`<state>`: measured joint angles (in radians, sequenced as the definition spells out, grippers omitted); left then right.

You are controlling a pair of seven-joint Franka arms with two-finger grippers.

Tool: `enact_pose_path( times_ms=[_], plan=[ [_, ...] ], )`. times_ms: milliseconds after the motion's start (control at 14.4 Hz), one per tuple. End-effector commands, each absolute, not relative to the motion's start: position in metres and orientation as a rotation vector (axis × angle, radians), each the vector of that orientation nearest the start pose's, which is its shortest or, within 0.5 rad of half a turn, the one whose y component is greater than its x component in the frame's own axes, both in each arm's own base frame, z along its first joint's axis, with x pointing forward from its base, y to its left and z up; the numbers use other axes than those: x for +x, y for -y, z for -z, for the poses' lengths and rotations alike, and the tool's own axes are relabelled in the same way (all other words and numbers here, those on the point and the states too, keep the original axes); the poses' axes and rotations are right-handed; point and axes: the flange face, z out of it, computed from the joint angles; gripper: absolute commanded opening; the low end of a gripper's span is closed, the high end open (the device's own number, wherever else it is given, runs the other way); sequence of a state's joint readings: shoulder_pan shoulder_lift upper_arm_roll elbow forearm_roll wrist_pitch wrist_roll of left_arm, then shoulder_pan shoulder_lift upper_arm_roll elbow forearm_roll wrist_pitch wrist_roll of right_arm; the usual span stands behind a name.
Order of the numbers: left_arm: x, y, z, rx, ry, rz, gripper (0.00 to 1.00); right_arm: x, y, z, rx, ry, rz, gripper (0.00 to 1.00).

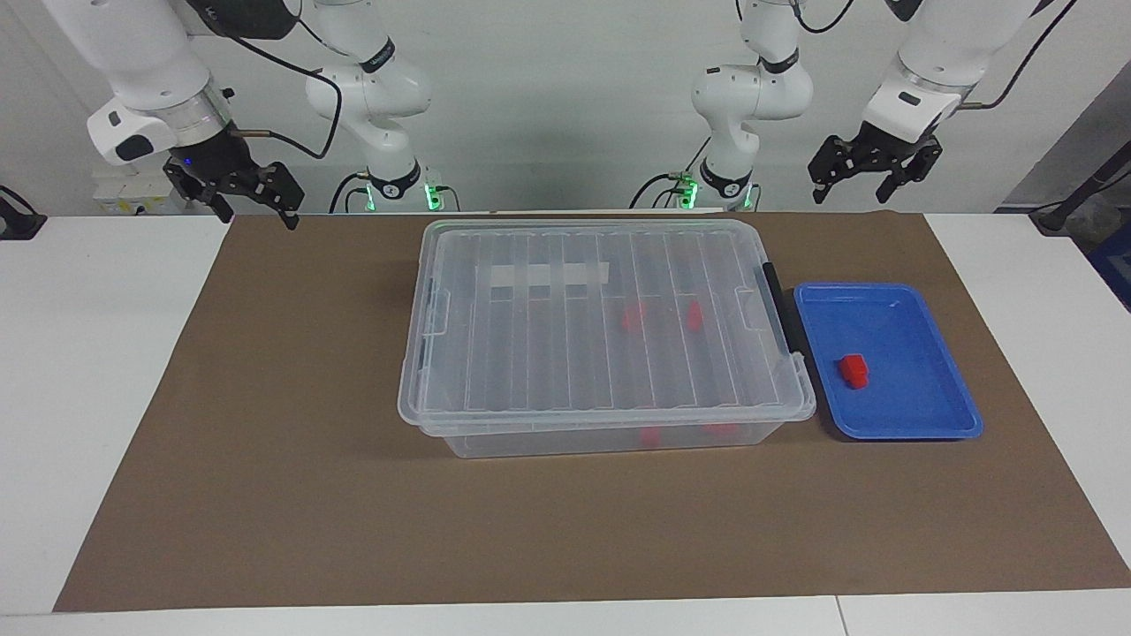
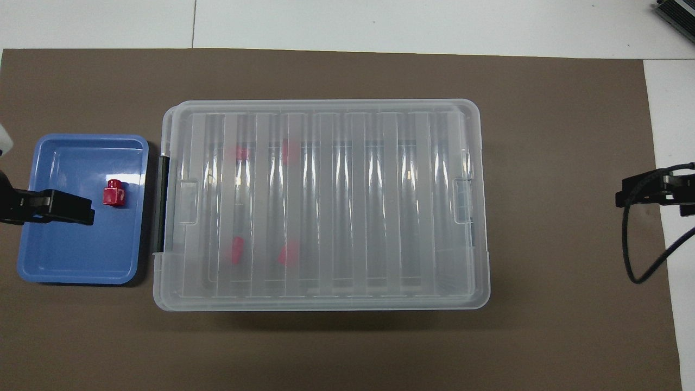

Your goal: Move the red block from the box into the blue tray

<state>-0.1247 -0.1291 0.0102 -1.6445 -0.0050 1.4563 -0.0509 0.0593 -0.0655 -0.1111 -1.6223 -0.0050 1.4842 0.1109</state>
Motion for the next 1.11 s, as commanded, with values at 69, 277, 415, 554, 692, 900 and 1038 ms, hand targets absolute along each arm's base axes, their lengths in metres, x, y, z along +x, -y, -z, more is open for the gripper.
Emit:
enact_pose_path(
  times_ms=[69, 277, 415, 554, 692, 900, 1038],
  plan=[
    [0.499, 0.053, -0.647, -3.163, -0.11, -0.052, 1.0, 0.524, 0.028, -0.628, -3.12, -0.28, -0.104, 1.0],
    [0.499, 0.044, -0.639, -3.169, -0.089, -0.015, 1.0, 0.524, 0.028, -0.628, -3.12, -0.28, -0.104, 1.0],
    [0.501, 0.042, -0.639, -3.171, -0.082, -0.001, 1.0, 0.524, 0.028, -0.628, -3.12, -0.28, -0.104, 1.0],
    [0.501, 0.043, -0.641, -3.171, -0.082, 0.004, 1.0, 0.524, 0.028, -0.628, -3.12, -0.28, -0.104, 1.0],
    [0.495, 0.045, -0.652, -3.172, -0.089, -0.042, 1.0, 0.524, 0.028, -0.628, -3.12, -0.28, -0.104, 1.0],
    [0.493, 0.046, -0.656, -3.171, -0.089, -0.048, 1.0, 0.524, 0.028, -0.628, -3.118, -0.279, -0.105, 1.0],
    [0.493, 0.044, -0.656, -3.172, -0.087, -0.038, 1.0, 0.524, 0.028, -0.628, -3.118, -0.279, -0.105, 1.0]
  ],
)
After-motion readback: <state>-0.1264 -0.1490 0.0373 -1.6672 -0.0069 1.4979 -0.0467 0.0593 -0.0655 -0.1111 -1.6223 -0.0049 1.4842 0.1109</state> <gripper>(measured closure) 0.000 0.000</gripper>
